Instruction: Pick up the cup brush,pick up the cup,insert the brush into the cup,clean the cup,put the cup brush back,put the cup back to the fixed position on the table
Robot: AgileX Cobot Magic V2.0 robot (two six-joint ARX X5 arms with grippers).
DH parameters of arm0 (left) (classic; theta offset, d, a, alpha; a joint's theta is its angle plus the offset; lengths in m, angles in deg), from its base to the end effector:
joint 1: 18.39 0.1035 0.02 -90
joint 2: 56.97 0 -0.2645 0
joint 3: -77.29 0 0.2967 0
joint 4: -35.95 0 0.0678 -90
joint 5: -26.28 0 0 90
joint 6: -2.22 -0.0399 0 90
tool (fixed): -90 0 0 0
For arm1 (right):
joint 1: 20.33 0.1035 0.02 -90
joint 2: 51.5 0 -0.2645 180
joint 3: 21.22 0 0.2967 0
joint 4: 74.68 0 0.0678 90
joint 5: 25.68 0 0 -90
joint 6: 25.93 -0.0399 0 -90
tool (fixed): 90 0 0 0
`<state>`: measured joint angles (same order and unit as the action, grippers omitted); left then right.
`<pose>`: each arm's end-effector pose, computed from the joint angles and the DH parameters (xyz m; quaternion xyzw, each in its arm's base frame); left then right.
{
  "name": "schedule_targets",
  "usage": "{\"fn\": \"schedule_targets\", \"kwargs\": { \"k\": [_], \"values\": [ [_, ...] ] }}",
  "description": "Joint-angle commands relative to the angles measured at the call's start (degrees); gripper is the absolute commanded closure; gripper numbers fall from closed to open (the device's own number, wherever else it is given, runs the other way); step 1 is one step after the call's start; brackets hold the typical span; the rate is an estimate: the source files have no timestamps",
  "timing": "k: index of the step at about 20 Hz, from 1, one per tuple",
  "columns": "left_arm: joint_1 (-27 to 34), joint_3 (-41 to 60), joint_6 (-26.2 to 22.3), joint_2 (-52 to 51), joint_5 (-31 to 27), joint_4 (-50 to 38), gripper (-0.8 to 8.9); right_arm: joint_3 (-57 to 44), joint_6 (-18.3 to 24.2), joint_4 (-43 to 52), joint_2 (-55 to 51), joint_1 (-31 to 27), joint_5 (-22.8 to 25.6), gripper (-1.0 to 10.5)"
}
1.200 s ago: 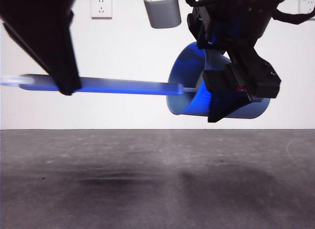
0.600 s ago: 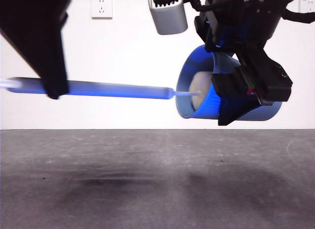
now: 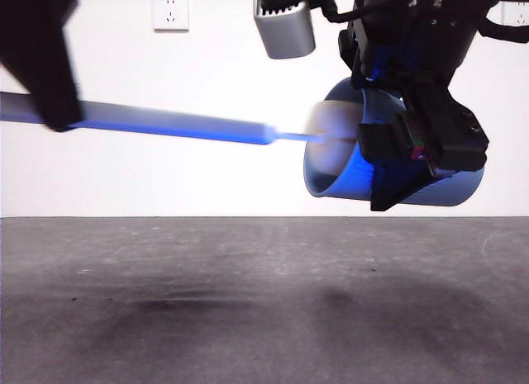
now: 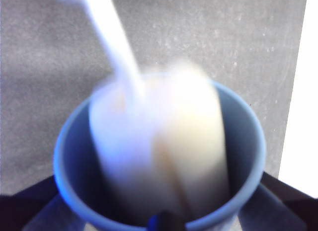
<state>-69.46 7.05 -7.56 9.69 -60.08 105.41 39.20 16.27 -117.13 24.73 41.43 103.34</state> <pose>0.1585 -0.2002 0.2667 0.2814 0.4632 -0.4267 0.7240 0.1615 0.2476 0.1955 -0.6582 0.2276 0.2724 0.6639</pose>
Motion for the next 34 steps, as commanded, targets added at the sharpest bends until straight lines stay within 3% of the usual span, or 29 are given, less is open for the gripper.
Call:
{"fn": "schedule_targets", "kwargs": {
  "k": [1, 7, 11, 14, 17, 26, 29, 34],
  "values": [
    [0.02, 0.0, 0.61, 1.84, 1.31, -3.65, 8.22, 0.22, -0.83, 0.48, 0.39, 0.39, -0.09, 9.6],
    [0.04, 0.0, 0.81, 7.5, 2.73, -10.86, 8.22, 0.22, -1.25, 1.99, 0.39, 1.38, -0.13, 9.6],
    [0.09, 0.0, 0.85, 7.78, 2.4, -11.21, 8.22, 0.22, -1.66, 1.97, 0.39, 1.25, -0.09, 9.6],
    [0.5, 0.0, 0.85, 7.58, 1.86, -9.01, 8.22, 0.22, -2.29, 1.97, 0.39, 1.25, -0.07, 9.6],
    [0.55, 0.0, 1.38, 6.4, -2.34, -6.29, 8.22, 0.22, -3.78, 1.97, 0.39, 1.2, -0.09, 9.6],
    [3.65, 0.0, 2.38, -4.85, -8.48, 6.32, 8.22, 0.22, -4.81, 2.03, 0.37, -0.85, -0.02, 9.6],
    [5.49, 0.0, 4.04, -10.1, -8.5, 10.86, 8.22, 0.22, -7.52, 2.05, 0.28, -1.77, 0.09, 9.6],
    [7.61, 0.02, 8.74, -17.64, -9.66, 11.93, 8.22, 0.24, -17.7, 3.37, -1.79, -3.63, 0.31, 9.6]
  ]
}}
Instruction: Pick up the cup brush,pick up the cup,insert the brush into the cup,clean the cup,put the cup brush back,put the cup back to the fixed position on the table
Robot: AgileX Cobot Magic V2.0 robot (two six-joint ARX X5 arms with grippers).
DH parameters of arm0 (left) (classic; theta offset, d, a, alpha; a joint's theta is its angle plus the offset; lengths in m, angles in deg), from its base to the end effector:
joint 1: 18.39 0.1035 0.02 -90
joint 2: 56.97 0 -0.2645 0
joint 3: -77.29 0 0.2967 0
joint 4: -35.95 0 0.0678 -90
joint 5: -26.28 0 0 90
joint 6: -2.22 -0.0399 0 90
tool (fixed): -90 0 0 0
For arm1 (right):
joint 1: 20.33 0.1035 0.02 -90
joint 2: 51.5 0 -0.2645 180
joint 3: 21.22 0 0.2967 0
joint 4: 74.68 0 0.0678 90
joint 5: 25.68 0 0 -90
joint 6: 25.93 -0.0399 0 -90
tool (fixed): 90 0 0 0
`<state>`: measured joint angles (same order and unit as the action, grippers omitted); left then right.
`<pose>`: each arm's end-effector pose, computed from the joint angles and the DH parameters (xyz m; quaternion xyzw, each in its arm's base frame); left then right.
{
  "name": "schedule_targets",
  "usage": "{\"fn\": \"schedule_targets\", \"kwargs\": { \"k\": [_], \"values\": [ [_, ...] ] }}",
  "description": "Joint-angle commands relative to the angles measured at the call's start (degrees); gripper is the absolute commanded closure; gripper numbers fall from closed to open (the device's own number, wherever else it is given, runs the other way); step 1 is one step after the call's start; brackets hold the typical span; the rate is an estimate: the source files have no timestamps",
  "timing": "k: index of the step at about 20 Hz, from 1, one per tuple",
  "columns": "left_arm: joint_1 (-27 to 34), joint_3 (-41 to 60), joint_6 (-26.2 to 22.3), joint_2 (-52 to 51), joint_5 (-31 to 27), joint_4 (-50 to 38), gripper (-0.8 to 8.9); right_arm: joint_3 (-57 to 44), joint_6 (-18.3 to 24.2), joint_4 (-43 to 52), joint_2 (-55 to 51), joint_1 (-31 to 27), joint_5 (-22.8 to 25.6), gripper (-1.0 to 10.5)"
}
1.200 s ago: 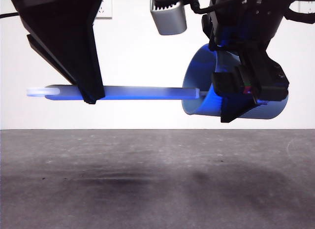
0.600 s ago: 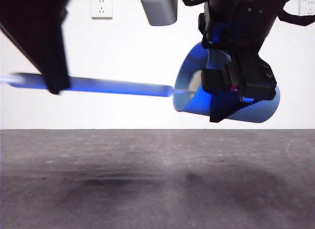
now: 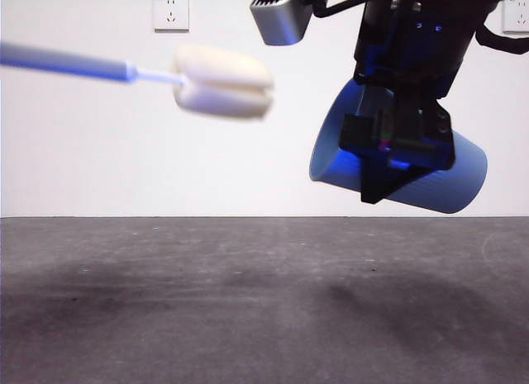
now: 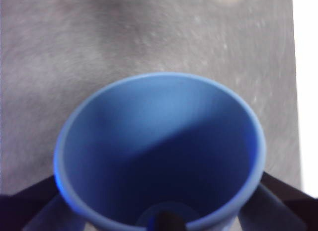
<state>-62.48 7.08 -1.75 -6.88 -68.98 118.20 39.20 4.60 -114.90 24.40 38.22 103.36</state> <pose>0.1312 -0.1220 0.3134 0.2433 0.4587 -0.3008 0.7999 0.1765 0.2404 0.1992 -0.5685 0.2574 0.2255 0.7481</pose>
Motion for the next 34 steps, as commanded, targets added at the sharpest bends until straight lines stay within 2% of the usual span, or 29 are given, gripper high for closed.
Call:
{"fn": "schedule_targets", "kwargs": {
  "k": [1, 3, 6, 9, 10, 15, 22, 29, 34],
  "values": [
    [1.18, 0.02, 4.07, -1.68, -1.33, -1.62, 8.22, 0.24, -8.57, 1.68, -2.47, -0.74, 0.26, 9.6],
    [2.54, 0.24, 6.97, -1.75, -3.5, -4.04, 8.22, 0.26, -14.4, 3.21, -5.07, -0.85, 0.04, 9.6],
    [5.05, 3.37, 13.57, -1.14, -5.01, -12.63, 8.22, 0.28, -24.74, 4.81, -10.58, -0.83, -0.22, 9.6],
    [7.06, 8.59, 18.53, 1.46, -5.01, -24.72, 8.22, 0.28, -34.16, 5.88, -16.52, -0.83, -4.37, 9.6],
    [7.26, 9.81, 20.22, 3.26, -4.98, -27.74, 8.22, 0.28, -35.78, 6.71, -18.36, -0.83, -5.16, 9.6],
    [8.17, 10.62, 25.24, 17.29, -4.98, -39.58, 8.22, 0.28, -40.06, 7.37, -23.82, -0.83, -6.71, 9.6],
    [8.24, 10.62, 31.52, 37.24, -5.11, -50.71, 8.22, 0.28, -41.68, 2.69, -24.81, -0.79, -7.65, 9.6],
    [8.24, 10.62, 40.04, 42.82, -6.88, -57.33, 8.22, 0.28, -42.53, 0.9, -24.81, -0.79, -7.67, 9.6],
    [8.24, 10.62, 39.8, 43.17, -9.29, -57.61, 8.22, 0.28, -42.71, 0.33, -24.81, -0.79, -7.69, 9.6]
  ]
}}
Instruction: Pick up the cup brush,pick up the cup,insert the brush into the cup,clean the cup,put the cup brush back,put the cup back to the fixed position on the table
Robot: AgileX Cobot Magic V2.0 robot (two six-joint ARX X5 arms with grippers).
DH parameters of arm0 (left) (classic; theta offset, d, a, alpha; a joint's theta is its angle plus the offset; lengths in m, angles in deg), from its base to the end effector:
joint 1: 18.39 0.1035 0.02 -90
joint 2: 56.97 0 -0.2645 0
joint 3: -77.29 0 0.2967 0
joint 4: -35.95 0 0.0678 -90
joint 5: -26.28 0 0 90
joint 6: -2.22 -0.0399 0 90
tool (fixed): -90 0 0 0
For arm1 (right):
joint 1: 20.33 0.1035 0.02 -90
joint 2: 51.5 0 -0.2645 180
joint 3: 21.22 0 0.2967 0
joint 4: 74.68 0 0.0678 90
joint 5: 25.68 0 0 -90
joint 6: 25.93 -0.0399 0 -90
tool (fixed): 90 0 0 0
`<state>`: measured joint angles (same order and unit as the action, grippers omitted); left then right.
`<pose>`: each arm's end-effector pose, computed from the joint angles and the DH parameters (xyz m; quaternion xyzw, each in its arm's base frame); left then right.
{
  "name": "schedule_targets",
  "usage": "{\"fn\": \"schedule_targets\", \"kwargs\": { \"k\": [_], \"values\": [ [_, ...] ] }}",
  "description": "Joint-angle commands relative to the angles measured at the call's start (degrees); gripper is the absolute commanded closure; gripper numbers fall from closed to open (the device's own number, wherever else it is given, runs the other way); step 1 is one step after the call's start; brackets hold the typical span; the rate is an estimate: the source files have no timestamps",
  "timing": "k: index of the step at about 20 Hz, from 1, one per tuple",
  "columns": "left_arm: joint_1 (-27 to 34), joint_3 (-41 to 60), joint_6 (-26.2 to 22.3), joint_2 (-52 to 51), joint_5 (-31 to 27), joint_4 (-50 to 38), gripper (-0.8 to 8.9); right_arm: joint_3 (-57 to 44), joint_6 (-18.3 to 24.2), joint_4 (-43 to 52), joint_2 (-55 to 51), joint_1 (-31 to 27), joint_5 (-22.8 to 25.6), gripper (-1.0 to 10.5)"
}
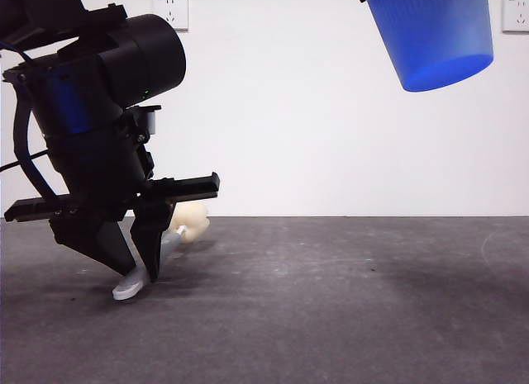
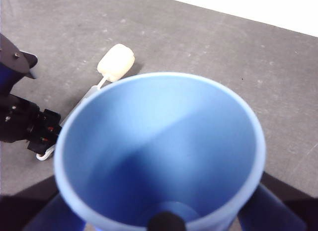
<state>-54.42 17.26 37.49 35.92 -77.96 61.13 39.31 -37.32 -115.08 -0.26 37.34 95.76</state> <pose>0.2799 -0.1914 0.1163 -0.0638 0.4686 -0.0245 0.8808 0.1429 0.1869 0.3050 -0.0941 0.2118 0.1986 0.9523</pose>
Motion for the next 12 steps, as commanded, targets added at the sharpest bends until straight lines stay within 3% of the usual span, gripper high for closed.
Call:
{"fn": "schedule_targets", "kwargs": {
  "k": [1, 3, 6, 12],
  "values": [
    [0.17, 0.44, 0.04, 0.37, -0.2, -0.52, 8.14, 0.17, -0.79, 0.52, -0.15, 0.09, -0.11, 9.6],
    [0.15, 0.44, -2.64, 0.37, 1.84, -0.44, 8.04, 0.17, -0.83, 0.66, -0.15, 0.09, -0.96, 9.6],
    [0.11, 0.44, -3.65, 0.37, 2.78, 1.18, 6.29, 0.17, -1.44, 1.38, -0.15, 0.11, -1.6, 9.6],
    [0.13, 0.44, -3.76, 0.35, 4.13, 3.23, 5.53, 0.17, -1.79, 1.36, -0.15, 0.15, -3.02, 9.6]
  ]
}}
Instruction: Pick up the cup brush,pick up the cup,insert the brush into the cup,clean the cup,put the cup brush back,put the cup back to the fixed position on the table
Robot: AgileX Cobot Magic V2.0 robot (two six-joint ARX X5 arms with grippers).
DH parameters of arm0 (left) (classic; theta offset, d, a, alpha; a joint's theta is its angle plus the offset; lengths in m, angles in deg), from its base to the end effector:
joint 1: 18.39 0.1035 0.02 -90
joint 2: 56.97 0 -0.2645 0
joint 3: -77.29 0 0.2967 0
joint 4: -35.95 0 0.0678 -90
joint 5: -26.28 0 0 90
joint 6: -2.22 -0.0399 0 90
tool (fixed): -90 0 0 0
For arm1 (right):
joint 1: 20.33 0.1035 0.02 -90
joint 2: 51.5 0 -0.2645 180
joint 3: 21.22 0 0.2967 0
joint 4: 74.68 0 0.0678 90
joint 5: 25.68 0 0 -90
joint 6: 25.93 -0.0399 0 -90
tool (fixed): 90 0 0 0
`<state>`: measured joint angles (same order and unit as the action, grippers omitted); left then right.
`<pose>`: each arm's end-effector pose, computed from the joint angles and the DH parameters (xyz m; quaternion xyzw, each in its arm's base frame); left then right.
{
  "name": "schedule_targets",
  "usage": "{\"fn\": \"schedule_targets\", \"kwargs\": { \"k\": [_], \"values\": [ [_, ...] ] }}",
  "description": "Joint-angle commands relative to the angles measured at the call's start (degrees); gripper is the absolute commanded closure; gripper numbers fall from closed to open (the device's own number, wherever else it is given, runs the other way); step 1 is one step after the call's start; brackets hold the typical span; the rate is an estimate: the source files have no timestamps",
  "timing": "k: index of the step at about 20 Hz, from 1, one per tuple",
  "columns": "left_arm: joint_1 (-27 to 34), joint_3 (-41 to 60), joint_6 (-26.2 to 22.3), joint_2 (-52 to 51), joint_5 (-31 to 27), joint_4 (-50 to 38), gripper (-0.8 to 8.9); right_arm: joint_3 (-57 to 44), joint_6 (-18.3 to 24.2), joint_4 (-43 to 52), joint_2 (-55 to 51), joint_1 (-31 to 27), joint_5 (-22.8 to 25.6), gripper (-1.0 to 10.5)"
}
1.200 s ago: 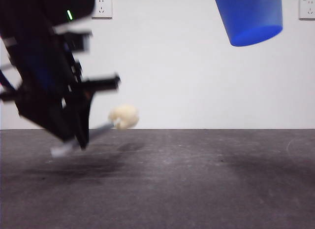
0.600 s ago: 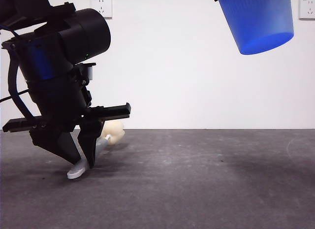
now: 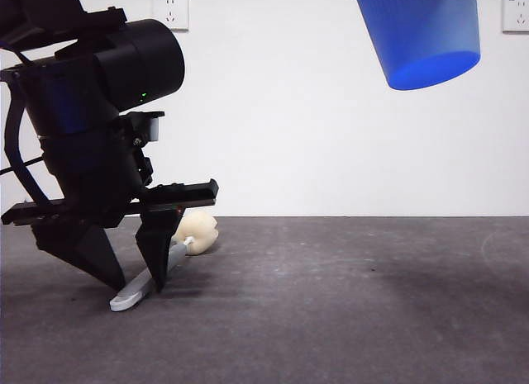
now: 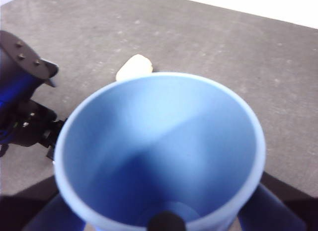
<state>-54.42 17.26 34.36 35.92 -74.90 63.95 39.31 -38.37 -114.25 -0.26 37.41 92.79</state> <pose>0.2752 -0.1906 0.1133 -0.0382 0.4973 -0.0498 0.8653 0.1421 0.1895 0.3058 -0.0762 0.2160 0.2218 0.9478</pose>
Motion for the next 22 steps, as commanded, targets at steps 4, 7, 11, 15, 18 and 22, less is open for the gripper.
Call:
{"fn": "schedule_targets", "kwargs": {
  "k": [4, 7, 11, 15, 18, 22],
  "values": [
    [0.13, 0.42, -1.86, -2.84, 3.39, 0.76, 5.53, 0.13, 2.97, 4.59, 0.66, -1.22, 0.33, 9.6],
    [0.07, 0.42, -5.03, -9.11, 4.09, 3.5, 5.53, -0.33, 4.57, 11.19, 1.9, -7.32, -2.1, 9.6],
    [0.0, 0.42, -8.02, -21.07, 4.2, 9.73, 5.53, -4.55, 4.79, 19.52, 5.44, -17.75, -12.52, 9.6],
    [-0.74, 0.42, -8.44, -33.59, 6.08, 13.31, 5.53, -9.62, 6.62, 33.48, 13.09, -22.32, -18.1, 9.6],
    [-1.57, 0.42, -8.44, -40.41, 6.91, 16.5, 5.53, -10.62, 8.33, 41.62, 21.55, -24.68, -20.96, 9.6],
    [-2.25, 0.42, -8.44, -45.18, 6.84, 22.27, 5.53, -10.62, 10.29, 51.41, 32.24, -27.78, -22.73, 9.6]
  ]
}}
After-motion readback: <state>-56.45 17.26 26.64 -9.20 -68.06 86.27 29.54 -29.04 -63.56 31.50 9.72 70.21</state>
